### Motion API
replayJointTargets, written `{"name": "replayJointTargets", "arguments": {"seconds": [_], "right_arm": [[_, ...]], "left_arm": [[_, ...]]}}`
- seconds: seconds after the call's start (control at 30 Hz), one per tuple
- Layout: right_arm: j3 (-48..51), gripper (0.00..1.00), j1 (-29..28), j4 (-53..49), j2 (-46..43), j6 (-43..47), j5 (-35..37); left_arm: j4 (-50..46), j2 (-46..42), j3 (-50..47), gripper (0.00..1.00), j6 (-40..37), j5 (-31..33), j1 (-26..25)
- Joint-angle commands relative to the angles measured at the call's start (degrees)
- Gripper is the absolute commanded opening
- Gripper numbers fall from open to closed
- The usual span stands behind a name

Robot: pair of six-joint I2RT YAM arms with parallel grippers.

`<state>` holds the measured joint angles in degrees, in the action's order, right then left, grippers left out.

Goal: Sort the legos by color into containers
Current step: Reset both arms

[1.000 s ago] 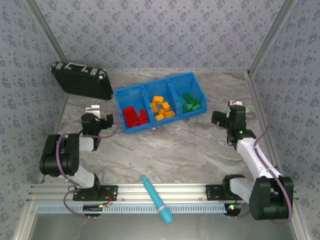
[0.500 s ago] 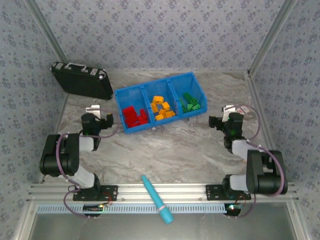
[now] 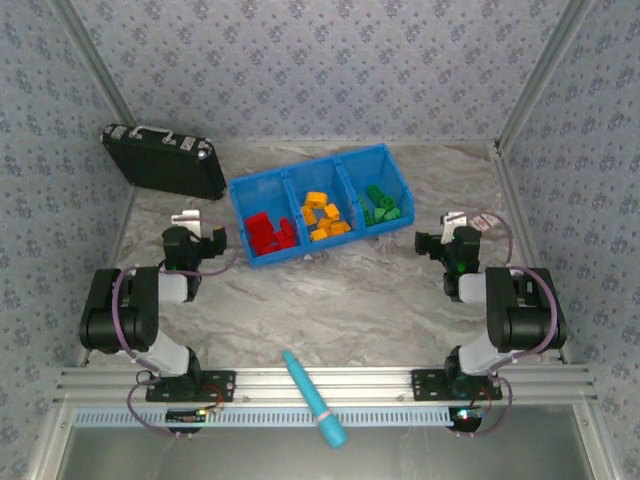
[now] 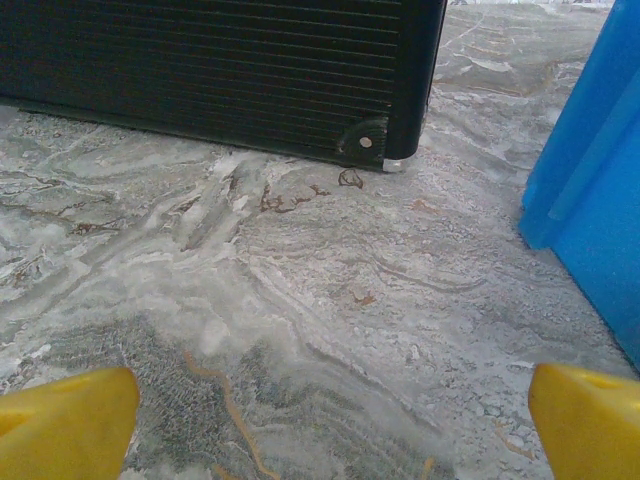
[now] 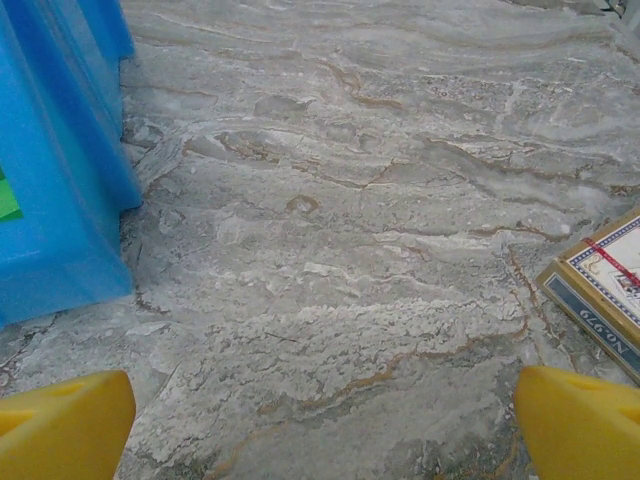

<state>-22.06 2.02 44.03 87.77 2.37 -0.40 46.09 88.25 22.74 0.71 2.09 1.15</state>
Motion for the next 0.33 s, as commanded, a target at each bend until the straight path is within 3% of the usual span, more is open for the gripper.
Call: {"name": "replayJointTargets", "arguments": {"seconds": [0.0, 0.3], "right_arm": [[-0.6, 0.99, -0.2, 1.8, -0.6, -0.4, 1.1], [-0.5, 0.99, -0.6, 2.1, -0.6, -0.2, 2.0]], "left_arm": [[0.2, -0.3, 1.1, 1.00, 0.9, -1.3, 0.4], [1.2, -0.3, 0.5, 1.00, 0.9, -0.7, 0.2]]}}
